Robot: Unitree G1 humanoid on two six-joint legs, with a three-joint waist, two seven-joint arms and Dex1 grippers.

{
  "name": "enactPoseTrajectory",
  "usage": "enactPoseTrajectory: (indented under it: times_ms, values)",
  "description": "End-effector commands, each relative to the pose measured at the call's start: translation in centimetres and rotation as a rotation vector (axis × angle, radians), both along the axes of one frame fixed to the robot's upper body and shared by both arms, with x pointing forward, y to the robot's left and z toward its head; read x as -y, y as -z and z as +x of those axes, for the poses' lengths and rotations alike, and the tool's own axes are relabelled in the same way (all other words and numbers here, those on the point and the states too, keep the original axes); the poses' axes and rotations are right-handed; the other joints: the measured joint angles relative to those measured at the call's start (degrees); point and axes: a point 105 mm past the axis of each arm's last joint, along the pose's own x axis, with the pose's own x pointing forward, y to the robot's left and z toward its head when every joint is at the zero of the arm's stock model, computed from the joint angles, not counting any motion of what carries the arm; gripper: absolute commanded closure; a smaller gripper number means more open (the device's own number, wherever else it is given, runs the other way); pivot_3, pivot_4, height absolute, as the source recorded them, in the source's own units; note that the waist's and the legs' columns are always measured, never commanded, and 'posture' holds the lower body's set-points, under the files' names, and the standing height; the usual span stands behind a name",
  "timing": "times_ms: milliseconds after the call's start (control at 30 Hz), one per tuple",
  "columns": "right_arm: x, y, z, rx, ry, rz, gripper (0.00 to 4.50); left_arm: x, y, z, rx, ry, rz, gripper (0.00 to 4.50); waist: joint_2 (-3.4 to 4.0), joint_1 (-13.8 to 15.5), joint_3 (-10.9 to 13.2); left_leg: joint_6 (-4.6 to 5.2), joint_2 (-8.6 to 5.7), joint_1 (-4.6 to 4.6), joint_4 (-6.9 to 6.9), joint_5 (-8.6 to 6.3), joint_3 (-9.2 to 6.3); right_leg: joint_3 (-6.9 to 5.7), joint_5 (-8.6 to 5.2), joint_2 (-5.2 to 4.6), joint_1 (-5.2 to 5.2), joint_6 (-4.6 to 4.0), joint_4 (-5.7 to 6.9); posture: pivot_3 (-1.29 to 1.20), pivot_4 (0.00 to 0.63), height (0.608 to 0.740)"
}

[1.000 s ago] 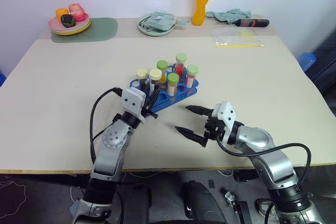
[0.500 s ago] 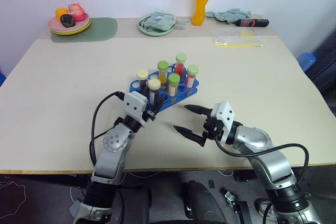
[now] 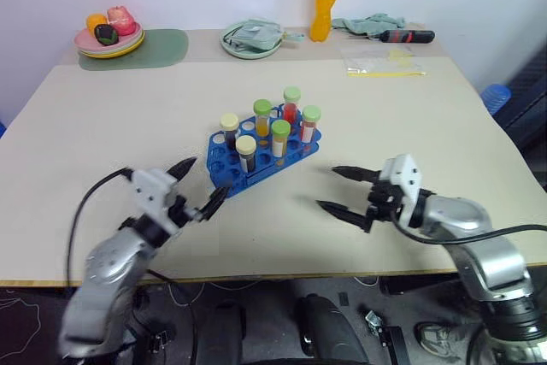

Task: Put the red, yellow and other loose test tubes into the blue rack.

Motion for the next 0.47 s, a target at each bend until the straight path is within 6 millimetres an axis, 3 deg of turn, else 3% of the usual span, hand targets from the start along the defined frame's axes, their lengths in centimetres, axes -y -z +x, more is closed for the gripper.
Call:
enactPoseTrajectory:
  times_ms: [33,167,300,467]
  values:
    - [3.6,-1.2,1.3,0.044,0.128,0.005,0.27,-2.5,-1.0,-0.9,0.009,-0.053,0.038,0.06,-0.01,0.1,0.0,0.00,0.00,-0.01,0.01,0.00,0.01,0.00,-0.05,0.00,0.01,-0.09,-0.02,0.00,0.150,0.740]
    - [6.5,-0.8,2.2,0.046,0.202,-0.036,0.27,-4.8,-0.2,-1.3,-0.026,-0.110,0.130,0.06,-0.02,0.1,0.0,0.00,0.00,-0.02,-0.01,0.00,0.03,0.00,-0.06,0.01,0.01,-0.11,-0.07,0.00,0.150,0.740]
    - [6.9,-0.2,2.4,0.048,0.197,-0.066,0.27,-6.1,0.1,-1.6,-0.037,-0.154,0.141,0.06,-0.02,-0.1,0.0,0.00,0.01,-0.02,-0.04,0.00,0.04,0.01,-0.06,0.01,0.01,-0.10,-0.10,0.00,0.150,0.740]
    - [6.7,-0.2,2.9,0.059,0.185,-0.074,0.27,-6.2,0.1,-1.6,-0.027,-0.195,0.119,0.06,-0.01,-0.1,0.0,0.00,0.02,0.00,-0.05,0.00,0.04,0.02,-0.02,0.02,0.00,-0.03,-0.10,0.00,0.150,0.740]
